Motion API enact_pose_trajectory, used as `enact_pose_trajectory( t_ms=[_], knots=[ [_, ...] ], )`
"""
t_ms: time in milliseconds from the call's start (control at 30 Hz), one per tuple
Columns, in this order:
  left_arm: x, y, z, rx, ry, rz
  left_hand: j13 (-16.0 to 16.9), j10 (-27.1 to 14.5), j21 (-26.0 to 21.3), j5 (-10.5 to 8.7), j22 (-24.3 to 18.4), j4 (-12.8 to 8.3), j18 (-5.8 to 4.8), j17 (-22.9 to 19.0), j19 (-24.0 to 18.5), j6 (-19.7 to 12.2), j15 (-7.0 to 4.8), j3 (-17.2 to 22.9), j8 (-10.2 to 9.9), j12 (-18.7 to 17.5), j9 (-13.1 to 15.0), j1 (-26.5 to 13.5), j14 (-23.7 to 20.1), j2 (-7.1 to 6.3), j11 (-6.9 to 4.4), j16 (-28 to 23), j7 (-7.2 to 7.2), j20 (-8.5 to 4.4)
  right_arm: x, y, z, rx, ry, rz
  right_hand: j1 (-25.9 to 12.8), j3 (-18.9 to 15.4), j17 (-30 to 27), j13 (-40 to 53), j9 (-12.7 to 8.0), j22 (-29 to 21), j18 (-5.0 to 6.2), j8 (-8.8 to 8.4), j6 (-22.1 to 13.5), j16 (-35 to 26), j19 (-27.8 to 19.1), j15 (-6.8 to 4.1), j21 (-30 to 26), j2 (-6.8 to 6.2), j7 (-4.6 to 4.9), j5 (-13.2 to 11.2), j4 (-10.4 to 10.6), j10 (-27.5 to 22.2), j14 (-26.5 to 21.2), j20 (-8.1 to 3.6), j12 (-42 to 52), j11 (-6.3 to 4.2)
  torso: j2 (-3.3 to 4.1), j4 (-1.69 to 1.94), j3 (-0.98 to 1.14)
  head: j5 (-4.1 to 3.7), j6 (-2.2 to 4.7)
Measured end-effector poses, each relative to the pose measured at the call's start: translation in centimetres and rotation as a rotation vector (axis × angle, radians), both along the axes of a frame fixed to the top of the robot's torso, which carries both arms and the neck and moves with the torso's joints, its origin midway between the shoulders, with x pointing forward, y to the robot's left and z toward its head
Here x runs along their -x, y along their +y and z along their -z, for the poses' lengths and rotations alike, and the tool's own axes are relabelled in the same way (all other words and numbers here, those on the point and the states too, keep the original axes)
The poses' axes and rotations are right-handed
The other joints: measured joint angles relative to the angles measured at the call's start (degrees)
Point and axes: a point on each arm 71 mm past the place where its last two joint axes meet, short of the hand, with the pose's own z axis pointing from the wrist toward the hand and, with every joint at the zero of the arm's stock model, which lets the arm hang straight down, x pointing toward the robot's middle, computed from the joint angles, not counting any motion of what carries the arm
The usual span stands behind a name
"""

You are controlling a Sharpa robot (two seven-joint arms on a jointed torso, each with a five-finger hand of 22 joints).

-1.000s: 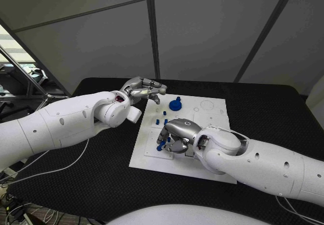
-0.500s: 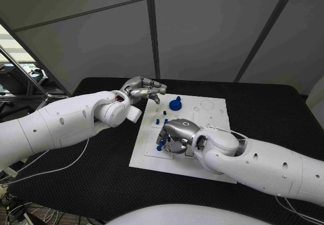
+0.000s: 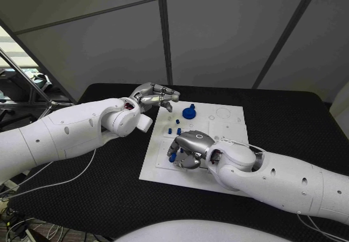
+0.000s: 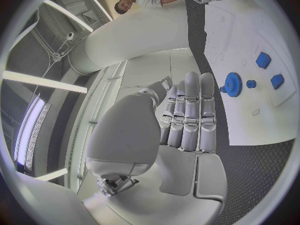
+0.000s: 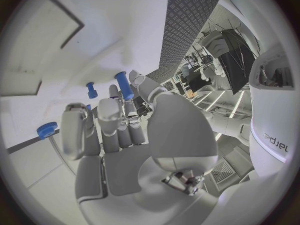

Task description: Assemble the parts on the task board

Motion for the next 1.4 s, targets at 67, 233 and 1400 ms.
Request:
enact_pose_trajectory(
  t_ms=[67, 233, 1400],
  knots=[
    [0.0, 0.0, 0.0, 0.0, 0.0, 0.0, 0.0, 0.0, 0.0, 0.0, 0.0, 0.0, 0.0, 0.0, 0.0, 0.0, 0.0, 0.0, 0.0, 0.0, 0.0, 0.0, 0.0, 0.0, 0.0, 0.0, 0.0, 0.0, 0.0, 0.0, -0.1, -0.011, -0.006, 0.002, -0.07, -0.36, -0.1, 0.1, 0.0, 0.0, 0.0, 0.0, -0.17, -0.07, -0.03, 0.0, -0.31, -0.07, 0.09, 0.0, 0.02, -0.02, 0.0, 0.03, 0.0, 0.02, -0.01, 0.0, 0.0, 0.01, 0.01],
    [0.0, 0.0, 0.0, 0.0, 0.001, 0.001, 0.0, 0.0, 0.0, 0.0, 0.0, 0.0, 0.0, 0.0, 0.0, 0.0, 0.0, 0.0, 0.0, 0.0, 0.0, 0.0, 0.0, 0.0, 0.0, 0.0, 0.0, 0.0, 0.0, -0.3, -0.4, -0.049, -0.023, 0.011, 0.18, -6.75, -3.62, 0.11, 0.0, -1.41, 1.38, 0.0, -3.89, -2.68, -2.33, 1.27, -4.46, -1.34, -1.05, 0.35, 1.45, -5.58, -1.31, 0.98, 0.71, 0.82, -0.02, 0.0, 0.03, -0.03, 0.06],
    [0.2, 0.2, 0.0, -0.001, 0.002, 0.003, -0.02, 0.0, 0.0, 0.0, 0.01, 0.0, 0.0, 0.01, 0.0, 0.0, 0.0, 0.0, 0.0, 0.0, 0.0, 0.0, 0.0, 0.0, 0.0, -0.22, 0.0, 0.0, 1.4, -20.3, -3.1, -0.141, 0.212, 0.652, -2.43, -18.37, 18.94, 56.22, 11.74, 0.0, -1.83, 3.5, 5.5, 13.62, 0.78, -4.86, 10.1, -0.78, -4.14, 0.79, 16.39, 17.21, 0.92, -4.16, 61.8, -6.36, -0.57, -1.27, -0.31, -7.78, 1.79]
  ],
)
